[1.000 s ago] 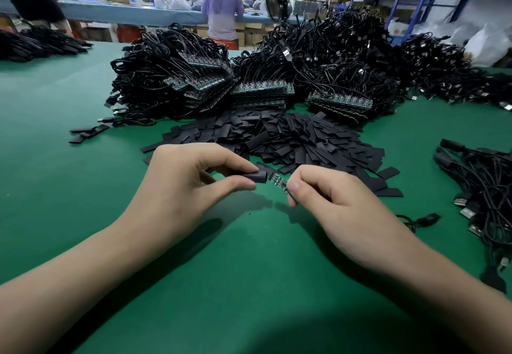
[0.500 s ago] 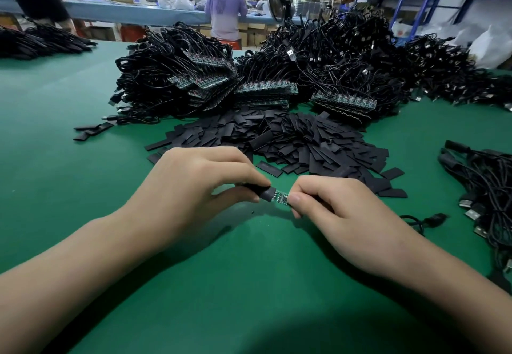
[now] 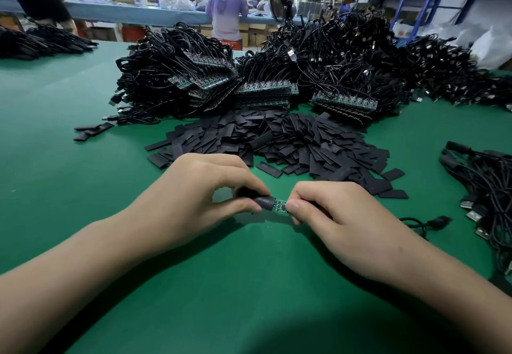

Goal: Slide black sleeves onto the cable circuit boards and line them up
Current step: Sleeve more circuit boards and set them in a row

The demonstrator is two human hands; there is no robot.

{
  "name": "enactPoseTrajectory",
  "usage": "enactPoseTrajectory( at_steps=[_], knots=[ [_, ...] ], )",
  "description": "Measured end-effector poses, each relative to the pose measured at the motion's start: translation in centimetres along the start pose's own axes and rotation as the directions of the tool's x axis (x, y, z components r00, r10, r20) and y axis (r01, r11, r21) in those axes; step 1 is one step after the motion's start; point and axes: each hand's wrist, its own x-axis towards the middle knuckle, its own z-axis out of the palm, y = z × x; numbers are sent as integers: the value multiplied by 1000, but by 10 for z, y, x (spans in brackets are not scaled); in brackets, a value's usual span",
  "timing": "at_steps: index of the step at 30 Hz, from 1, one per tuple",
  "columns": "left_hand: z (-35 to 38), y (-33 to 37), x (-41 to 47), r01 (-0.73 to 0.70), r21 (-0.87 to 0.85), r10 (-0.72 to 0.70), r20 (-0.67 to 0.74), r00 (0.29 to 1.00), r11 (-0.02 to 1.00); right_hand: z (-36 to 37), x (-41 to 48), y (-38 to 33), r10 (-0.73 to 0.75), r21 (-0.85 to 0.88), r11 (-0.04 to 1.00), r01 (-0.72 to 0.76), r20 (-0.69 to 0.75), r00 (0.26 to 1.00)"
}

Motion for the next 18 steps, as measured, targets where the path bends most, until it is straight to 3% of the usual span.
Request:
enactPoseTrajectory(
  at_steps=[5,14,18],
  knots=[
    [2,6,0,-31,61,32,-24,999,998,-1,1,2,36,123,992,-39,28,999],
    [3,13,1,-49,-54,47,-26,999,997,1,-2,-4,21,198,980,-29,39,999],
    [4,13,2,35,-128,-45,-78,996,991,2,1,-3,35,281,960,-4,-106,994]
  ],
)
